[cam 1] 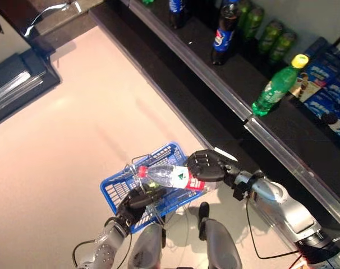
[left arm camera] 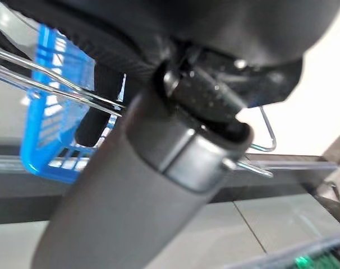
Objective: Pick up the drink and place into the basket.
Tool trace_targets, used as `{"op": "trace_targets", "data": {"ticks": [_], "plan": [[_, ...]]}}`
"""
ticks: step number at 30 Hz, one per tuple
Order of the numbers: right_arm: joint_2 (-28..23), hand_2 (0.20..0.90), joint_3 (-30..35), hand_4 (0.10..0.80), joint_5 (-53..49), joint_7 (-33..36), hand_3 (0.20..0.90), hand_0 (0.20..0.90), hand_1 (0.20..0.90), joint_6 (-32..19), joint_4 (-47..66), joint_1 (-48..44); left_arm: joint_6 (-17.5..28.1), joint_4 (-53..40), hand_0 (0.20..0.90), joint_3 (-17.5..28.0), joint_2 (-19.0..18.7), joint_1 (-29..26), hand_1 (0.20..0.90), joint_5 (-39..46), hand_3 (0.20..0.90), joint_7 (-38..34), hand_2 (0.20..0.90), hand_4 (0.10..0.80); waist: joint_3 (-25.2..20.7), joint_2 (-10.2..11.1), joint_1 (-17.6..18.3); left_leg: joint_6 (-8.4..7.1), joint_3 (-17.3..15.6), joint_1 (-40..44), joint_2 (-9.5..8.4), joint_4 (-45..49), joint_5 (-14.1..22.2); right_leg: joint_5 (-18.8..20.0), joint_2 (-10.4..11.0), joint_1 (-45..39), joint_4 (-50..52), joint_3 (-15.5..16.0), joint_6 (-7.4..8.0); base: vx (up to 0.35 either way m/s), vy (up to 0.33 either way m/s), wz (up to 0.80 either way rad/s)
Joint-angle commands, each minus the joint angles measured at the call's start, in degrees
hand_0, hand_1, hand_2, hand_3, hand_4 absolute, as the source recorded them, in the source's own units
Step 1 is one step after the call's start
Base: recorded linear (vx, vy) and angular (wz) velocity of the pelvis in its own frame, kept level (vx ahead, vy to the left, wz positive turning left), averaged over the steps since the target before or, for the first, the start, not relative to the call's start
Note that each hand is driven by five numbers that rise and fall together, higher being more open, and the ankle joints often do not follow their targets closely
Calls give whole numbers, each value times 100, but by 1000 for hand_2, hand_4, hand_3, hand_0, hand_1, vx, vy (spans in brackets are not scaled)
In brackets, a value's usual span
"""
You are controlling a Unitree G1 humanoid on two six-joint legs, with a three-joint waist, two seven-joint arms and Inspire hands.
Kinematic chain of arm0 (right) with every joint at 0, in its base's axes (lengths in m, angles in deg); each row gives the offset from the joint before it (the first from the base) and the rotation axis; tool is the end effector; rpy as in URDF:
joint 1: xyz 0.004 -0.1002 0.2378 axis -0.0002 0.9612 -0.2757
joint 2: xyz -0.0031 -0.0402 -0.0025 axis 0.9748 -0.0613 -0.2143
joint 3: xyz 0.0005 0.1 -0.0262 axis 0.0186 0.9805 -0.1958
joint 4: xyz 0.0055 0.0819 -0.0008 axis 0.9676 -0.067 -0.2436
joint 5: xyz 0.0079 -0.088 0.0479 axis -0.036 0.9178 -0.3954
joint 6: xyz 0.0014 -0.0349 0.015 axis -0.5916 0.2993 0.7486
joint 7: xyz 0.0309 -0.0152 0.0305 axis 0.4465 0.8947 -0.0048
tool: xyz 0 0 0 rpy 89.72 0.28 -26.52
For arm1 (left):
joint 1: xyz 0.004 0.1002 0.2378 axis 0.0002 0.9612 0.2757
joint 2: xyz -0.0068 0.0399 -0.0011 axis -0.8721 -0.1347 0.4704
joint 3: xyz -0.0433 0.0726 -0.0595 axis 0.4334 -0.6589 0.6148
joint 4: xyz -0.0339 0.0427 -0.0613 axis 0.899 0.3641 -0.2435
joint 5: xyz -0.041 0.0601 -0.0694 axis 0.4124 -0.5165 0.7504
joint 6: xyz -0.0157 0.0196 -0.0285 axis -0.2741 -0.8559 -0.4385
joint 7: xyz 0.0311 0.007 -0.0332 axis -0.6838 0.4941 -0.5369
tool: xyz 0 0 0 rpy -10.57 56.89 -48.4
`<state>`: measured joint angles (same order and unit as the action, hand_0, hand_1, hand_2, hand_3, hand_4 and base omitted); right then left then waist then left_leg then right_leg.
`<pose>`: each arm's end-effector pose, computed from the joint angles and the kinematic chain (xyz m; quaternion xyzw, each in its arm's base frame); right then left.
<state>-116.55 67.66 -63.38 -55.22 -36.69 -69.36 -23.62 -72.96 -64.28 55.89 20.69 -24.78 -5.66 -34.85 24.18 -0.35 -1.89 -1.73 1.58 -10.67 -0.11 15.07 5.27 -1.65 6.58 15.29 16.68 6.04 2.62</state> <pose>0.2241 -0.1869 0.0882 -0.1385 0.1023 0.2958 0.9396 0.1673 0.1966 -0.0169 -0.2852 0.2290 -0.0350 0.9301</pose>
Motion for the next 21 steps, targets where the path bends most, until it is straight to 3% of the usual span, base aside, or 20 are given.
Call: {"op": "trace_targets", "data": {"ticks": [1,21], "plan": [[289,300,-90,100,-292,237,200,300,300,-476,501,-700,912,-1801,300,74,-495,-257,300,58,200,544,300,100,-331,133,-68,540,-286,-196,-349,129,-282,-35,-228,-594,-230,-98,-267,-33,-6,20],[585,300,-570,100,-127,1460,200,300,300,-116,-82,-1406,787,-2813,300,-172,-823,-575,300,371,200,722,300,100,-165,121,-354,605,-90,-241,-436,-19,-386,81,-182,-576,-347,13,-212,-28,3,5]]}}
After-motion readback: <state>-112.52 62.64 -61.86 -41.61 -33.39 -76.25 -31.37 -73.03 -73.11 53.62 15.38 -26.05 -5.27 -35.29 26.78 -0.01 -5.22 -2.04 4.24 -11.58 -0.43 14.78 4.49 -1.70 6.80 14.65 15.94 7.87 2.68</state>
